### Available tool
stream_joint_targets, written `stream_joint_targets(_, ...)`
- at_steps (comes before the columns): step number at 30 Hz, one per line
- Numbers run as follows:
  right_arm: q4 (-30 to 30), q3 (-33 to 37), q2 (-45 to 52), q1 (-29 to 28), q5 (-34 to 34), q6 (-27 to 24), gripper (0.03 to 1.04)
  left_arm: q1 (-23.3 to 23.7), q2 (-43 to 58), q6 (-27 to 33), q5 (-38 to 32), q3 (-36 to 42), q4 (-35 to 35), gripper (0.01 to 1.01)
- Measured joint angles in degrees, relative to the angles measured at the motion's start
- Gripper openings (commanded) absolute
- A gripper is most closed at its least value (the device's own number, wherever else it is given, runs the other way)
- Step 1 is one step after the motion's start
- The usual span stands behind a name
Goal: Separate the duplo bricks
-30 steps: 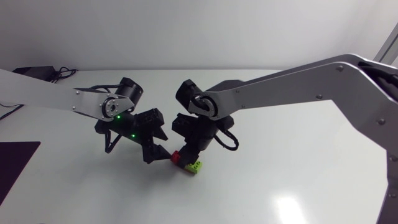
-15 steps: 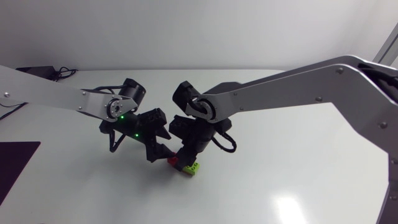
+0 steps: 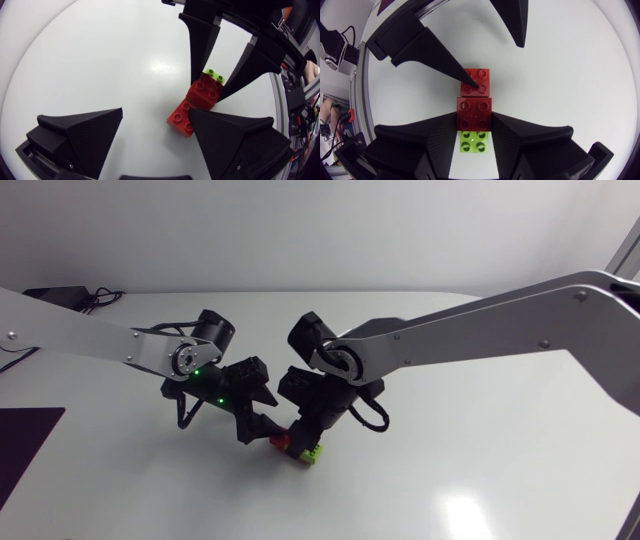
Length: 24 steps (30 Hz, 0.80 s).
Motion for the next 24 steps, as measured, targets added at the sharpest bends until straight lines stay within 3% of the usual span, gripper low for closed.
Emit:
stream_joint_targets(14, 3.65, -2.36, -4.09, -3.45, -3.13, 1.7, 0.4, -0.07, -0.46, 0.0, 0.37, -2.4, 1.07, 0.918)
stream_joint_targets(24, 9.14, -6.27, -6.71, -8.22, 10.34, 0.74, 0.41, -0.24, -2.91, -0.7, -0.68, -2.95, 0.59, 0.916)
